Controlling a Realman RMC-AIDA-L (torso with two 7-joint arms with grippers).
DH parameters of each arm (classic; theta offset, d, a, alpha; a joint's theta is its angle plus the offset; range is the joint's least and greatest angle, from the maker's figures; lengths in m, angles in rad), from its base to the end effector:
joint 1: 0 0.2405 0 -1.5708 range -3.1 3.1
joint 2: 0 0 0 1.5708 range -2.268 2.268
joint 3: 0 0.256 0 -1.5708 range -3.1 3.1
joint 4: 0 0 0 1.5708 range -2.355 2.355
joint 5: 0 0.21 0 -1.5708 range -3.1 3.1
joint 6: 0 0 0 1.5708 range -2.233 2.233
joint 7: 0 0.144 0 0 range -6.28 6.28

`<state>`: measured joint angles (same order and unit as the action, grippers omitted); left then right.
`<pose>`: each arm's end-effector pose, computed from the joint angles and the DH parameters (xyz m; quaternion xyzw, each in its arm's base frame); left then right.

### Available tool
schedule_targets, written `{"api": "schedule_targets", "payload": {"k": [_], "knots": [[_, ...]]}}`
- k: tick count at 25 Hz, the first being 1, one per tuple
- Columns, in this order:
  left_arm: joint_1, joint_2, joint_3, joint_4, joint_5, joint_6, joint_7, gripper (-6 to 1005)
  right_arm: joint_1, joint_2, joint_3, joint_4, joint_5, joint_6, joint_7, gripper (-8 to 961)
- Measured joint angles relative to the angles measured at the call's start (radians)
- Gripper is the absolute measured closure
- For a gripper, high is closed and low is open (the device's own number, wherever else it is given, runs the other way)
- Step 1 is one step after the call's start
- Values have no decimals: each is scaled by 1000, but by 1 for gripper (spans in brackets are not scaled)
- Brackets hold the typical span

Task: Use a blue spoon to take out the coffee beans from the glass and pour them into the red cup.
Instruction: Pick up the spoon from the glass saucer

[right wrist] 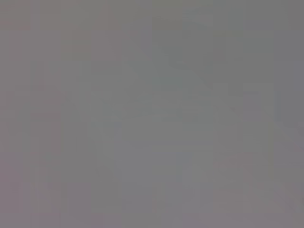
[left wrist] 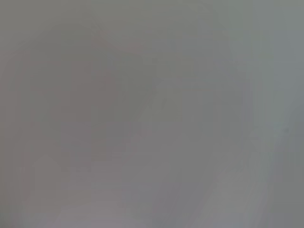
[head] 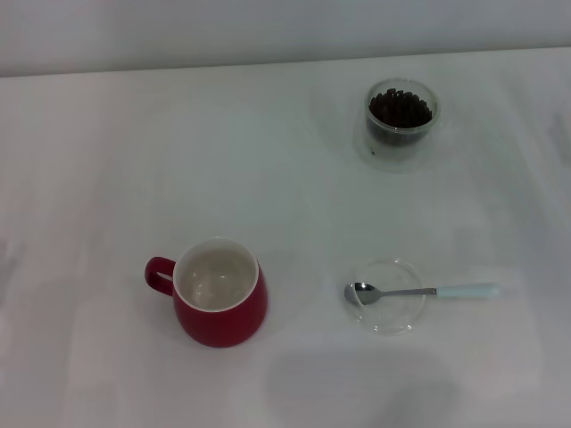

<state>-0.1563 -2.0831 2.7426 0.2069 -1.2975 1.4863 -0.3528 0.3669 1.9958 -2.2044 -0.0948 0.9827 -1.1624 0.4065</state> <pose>-0.3646 0.2192 -0.0080 -0.5943 -0.3221 -0.3994 0.6194 0.3979 0.3075 0.0559 -0.5658 0.3434 0.3303 0.6729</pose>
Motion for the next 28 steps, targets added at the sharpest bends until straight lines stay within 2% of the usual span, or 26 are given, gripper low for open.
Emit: {"api": "schedule_targets", "payload": {"k": [14, 20, 28], "knots": [[-30, 0, 0, 3, -20, -13, 0, 106, -26, -5, -2, 3, -25, -1, 71, 81], [-40, -1, 0, 7, -33, -24, 0, 107, -30, -28, -2, 23, -116, -1, 226, 82], [-55, -2, 0, 8, -48, -26, -3, 107, -38, -37, -2, 71, -131, -39, 317, 82]]}}
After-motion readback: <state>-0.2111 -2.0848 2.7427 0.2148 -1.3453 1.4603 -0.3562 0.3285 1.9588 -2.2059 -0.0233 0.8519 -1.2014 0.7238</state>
